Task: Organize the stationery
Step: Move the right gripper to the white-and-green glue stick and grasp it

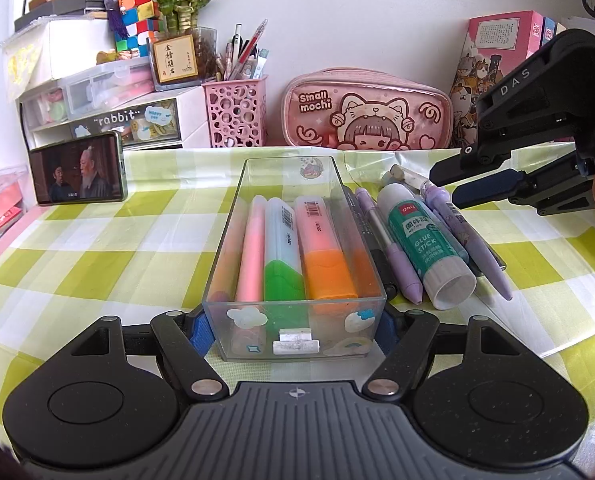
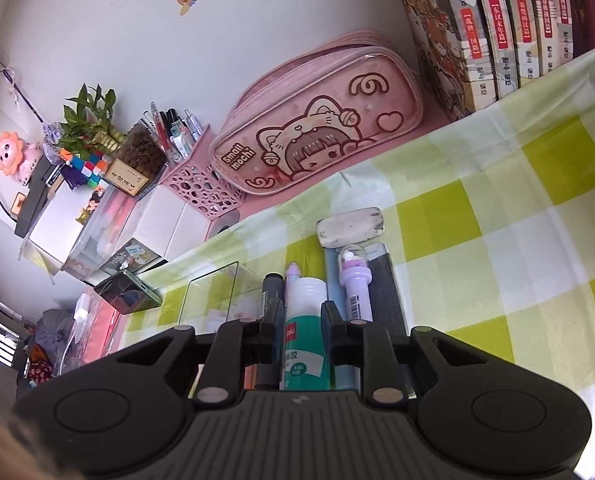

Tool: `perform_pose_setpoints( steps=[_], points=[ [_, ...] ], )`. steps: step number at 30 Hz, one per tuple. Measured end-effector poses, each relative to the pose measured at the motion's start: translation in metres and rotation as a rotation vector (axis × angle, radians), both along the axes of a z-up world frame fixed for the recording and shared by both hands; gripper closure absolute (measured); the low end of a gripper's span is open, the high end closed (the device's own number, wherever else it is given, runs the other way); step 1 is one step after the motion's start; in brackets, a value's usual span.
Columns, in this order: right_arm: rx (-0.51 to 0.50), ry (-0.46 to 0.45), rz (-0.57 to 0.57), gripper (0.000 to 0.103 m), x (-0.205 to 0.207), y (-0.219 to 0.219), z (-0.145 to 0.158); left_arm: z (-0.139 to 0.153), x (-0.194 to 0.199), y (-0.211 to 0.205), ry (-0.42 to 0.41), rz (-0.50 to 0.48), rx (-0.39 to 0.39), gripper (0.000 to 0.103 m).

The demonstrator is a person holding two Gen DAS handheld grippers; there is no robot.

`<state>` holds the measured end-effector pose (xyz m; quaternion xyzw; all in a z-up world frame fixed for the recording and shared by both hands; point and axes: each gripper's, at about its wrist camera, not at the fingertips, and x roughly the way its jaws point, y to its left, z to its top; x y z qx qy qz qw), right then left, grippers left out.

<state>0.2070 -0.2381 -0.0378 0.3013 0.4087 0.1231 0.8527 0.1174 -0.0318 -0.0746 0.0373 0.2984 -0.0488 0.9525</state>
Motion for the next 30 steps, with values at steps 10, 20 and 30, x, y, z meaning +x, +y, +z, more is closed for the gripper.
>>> perform_pose_setpoints(
  steps=[10,20,30],
  points=[
    [-0.129,-0.008,0.029,0.060,-0.007,0.007,-0.001,0.000,0.000,0.000,0.000,-0.001,0.000,0.030],
    [-0.235,-0.022,0.058,0.058,-0.013,0.009,-0.002,0.000,0.000,0.000,0.000,-0.001,0.000,0.030],
    [-0.282,-0.025,0.095,0.058,-0.027,0.019,0.002,0.000,0.000,0.000,0.000,-0.001,0.001,0.030]
  ],
)
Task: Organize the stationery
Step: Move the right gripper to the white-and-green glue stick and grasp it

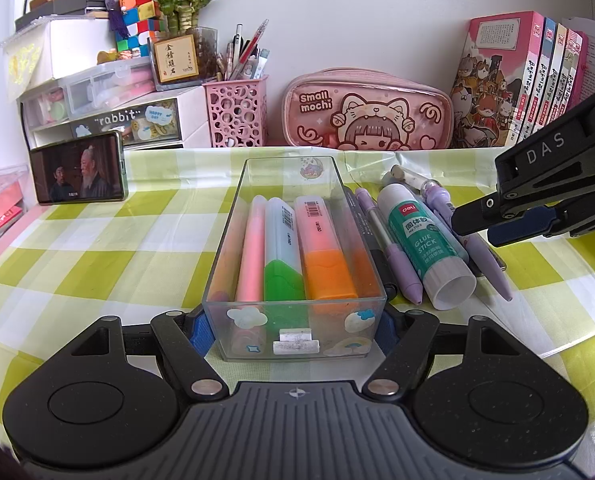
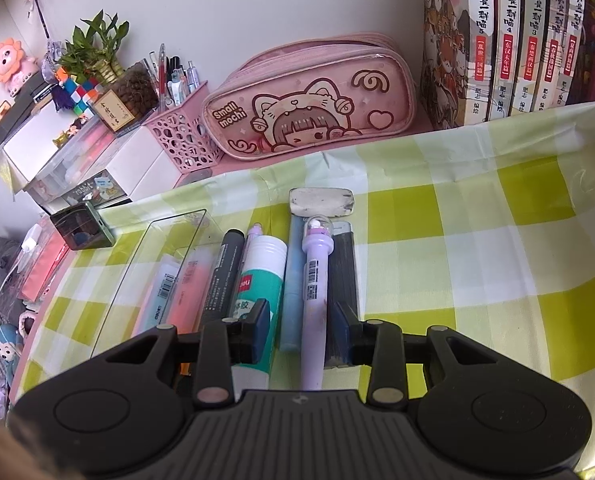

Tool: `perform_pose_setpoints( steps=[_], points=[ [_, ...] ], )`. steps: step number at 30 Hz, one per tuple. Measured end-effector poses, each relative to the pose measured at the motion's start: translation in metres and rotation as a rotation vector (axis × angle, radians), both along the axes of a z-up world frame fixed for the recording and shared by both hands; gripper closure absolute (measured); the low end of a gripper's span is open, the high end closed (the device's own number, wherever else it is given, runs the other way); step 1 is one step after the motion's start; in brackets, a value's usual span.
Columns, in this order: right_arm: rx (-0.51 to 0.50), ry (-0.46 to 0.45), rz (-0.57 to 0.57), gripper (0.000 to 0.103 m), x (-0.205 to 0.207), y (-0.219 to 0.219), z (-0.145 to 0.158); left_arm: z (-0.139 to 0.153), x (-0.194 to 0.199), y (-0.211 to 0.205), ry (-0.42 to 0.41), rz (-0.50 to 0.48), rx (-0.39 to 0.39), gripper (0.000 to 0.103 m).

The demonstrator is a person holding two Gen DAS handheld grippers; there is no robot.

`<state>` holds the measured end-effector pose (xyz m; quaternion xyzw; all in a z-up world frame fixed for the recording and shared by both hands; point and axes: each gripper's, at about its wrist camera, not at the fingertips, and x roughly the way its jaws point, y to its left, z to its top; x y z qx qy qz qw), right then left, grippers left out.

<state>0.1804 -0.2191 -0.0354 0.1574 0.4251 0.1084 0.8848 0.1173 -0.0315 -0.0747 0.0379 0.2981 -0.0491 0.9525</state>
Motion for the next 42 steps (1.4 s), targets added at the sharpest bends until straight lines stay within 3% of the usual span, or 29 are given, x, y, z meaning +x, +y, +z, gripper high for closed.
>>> perform_pose_setpoints(
  steps=[9,18,24,28,32,39,41,42],
  points=[
    [-0.039,-0.011,0.102,0.058,0.000,0.032,0.006,0.001,-0.001,0.001,-0.001,0.000,0.002,0.030],
    [-0.096,-0.017,0.111,0.057,0.008,0.040,0.005,0.001,-0.001,0.001,-0.001,0.000,0.002,0.030],
    [-0.188,-0.030,0.155,0.057,0.006,0.056,0.006,0.001,-0.001,0.000,-0.001,0.000,0.004,0.030],
    [-0.233,-0.024,0.166,0.064,0.013,0.066,0.004,0.000,-0.001,0.001,-0.001,0.002,0.005,0.030],
    [-0.134,-0.005,0.133,0.065,0.013,0.052,0.003,0.000,-0.001,0.000,-0.001,0.002,0.004,0.030],
    [0.167,0.057,0.040,0.070,0.018,0.011,-0.010,0.000,-0.001,0.000,-0.001,0.002,0.004,0.030],
    [0.230,0.054,0.007,0.080,0.016,0.002,-0.012,0.000,-0.001,0.000,-0.001,0.004,0.003,0.030],
    [0.283,0.067,0.001,0.090,0.017,-0.004,-0.013,0.000,-0.001,0.000,0.000,0.003,0.003,0.030]
  ],
)
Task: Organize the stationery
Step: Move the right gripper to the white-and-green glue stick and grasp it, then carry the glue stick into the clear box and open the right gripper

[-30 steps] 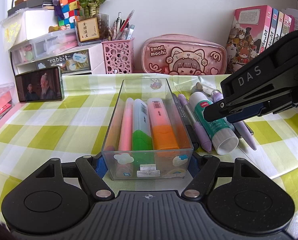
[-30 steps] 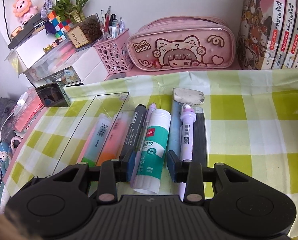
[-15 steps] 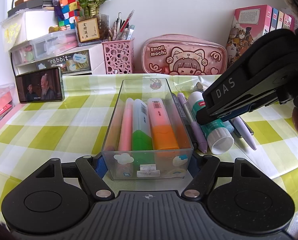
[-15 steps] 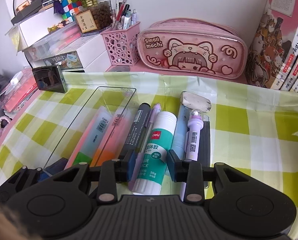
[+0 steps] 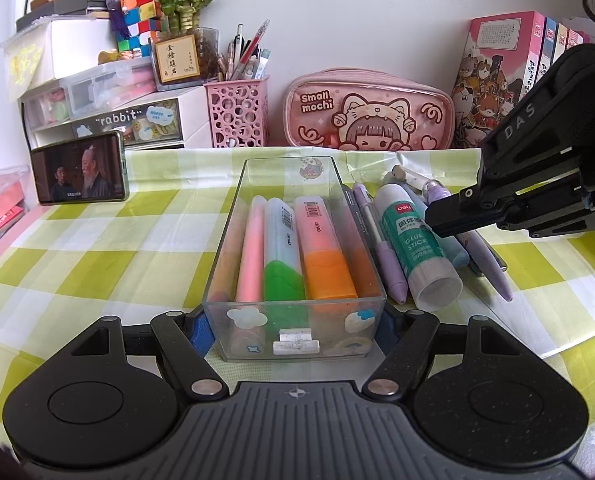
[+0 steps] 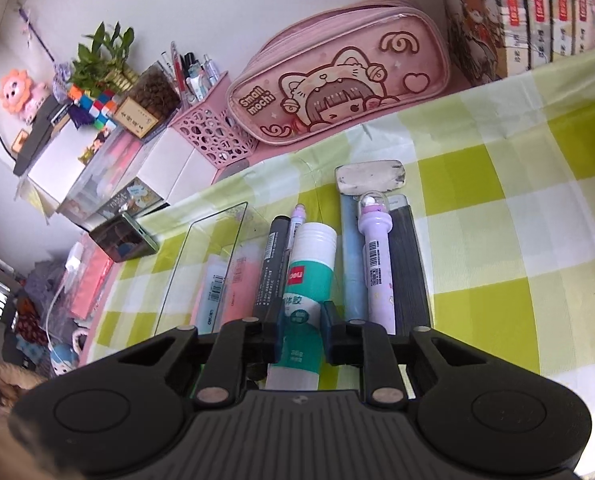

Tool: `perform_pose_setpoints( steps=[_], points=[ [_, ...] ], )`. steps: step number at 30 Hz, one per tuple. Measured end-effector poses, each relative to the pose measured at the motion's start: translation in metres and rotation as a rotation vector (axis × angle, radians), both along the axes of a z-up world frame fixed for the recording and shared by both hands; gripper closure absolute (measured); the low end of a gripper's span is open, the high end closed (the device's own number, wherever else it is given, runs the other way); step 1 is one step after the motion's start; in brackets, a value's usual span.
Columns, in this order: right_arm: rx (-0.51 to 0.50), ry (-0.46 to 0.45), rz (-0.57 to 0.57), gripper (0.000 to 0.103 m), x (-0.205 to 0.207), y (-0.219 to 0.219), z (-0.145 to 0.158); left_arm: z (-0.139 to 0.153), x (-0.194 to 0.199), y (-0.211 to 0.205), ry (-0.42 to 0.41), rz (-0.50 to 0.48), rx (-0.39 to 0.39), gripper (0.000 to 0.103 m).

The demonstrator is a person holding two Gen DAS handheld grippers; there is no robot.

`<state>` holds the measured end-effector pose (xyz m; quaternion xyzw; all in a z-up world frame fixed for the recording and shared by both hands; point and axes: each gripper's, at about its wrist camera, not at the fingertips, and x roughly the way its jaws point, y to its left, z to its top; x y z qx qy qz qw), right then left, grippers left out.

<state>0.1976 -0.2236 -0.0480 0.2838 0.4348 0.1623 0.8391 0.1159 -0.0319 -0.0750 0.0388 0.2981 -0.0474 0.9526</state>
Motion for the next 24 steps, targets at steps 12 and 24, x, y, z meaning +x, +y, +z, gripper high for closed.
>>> perform_pose_setpoints(
  steps=[12,24],
  points=[
    [-0.142,0.004,0.009,0.084,0.008,0.012,0.008,0.000,0.000,-0.001,-0.002,0.000,0.005,0.030],
    [-0.245,0.029,0.047,0.062,0.017,0.044,0.002,0.000,0.000,-0.001,-0.001,0.001,0.003,0.030]
  ],
)
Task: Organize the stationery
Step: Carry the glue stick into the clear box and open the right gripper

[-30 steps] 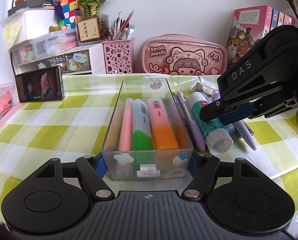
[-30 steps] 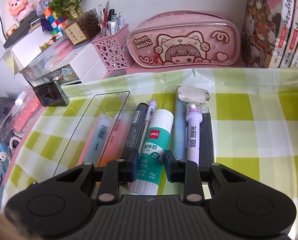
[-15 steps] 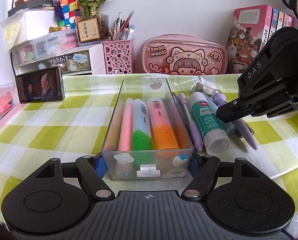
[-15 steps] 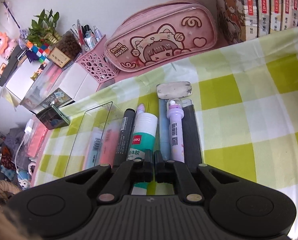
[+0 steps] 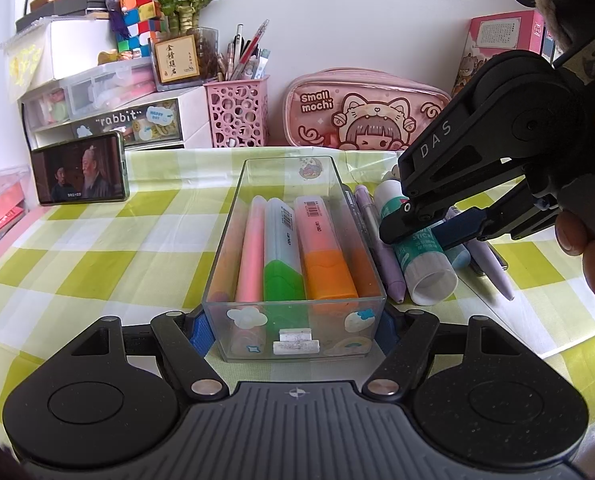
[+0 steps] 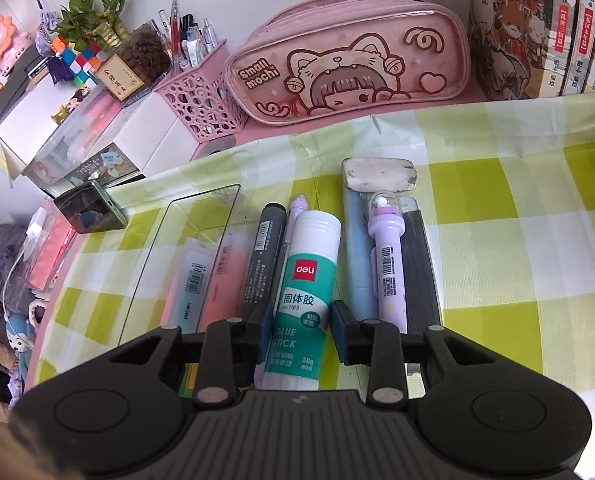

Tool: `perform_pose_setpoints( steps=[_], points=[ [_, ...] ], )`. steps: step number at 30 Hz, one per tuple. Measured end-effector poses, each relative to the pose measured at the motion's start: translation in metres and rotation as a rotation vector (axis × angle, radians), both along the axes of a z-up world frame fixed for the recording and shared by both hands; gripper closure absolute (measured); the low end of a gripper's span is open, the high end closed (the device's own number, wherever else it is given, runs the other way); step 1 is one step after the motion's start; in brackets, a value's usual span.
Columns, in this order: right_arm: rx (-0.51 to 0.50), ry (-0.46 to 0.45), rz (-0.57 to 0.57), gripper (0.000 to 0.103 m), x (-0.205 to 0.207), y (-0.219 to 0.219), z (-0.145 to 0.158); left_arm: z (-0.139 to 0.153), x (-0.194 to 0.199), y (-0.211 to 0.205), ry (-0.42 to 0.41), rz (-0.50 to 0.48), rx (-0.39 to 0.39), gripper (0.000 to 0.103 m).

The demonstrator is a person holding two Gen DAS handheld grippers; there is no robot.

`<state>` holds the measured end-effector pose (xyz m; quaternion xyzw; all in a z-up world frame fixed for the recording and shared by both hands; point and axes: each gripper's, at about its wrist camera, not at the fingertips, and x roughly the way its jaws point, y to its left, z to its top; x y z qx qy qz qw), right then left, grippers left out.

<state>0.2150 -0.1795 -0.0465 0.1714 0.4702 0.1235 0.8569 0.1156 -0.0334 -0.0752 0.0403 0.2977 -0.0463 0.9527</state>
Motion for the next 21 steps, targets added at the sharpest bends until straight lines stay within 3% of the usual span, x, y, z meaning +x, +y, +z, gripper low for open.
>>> perform_pose_setpoints(
  steps=[3,10,21],
  points=[
    [0.023,-0.006,-0.018,0.063,-0.004,-0.004,-0.001,0.000,0.000,0.000,0.000,0.000,0.000,0.030],
    [0.208,0.019,-0.089,0.064,-0.009,-0.031,-0.004,0.000,0.000,0.000,0.000,0.000,-0.001,0.030],
    [0.329,-0.017,-0.112,0.064,-0.017,-0.037,0.005,0.000,0.000,0.000,0.000,0.000,-0.001,0.030]
  ],
)
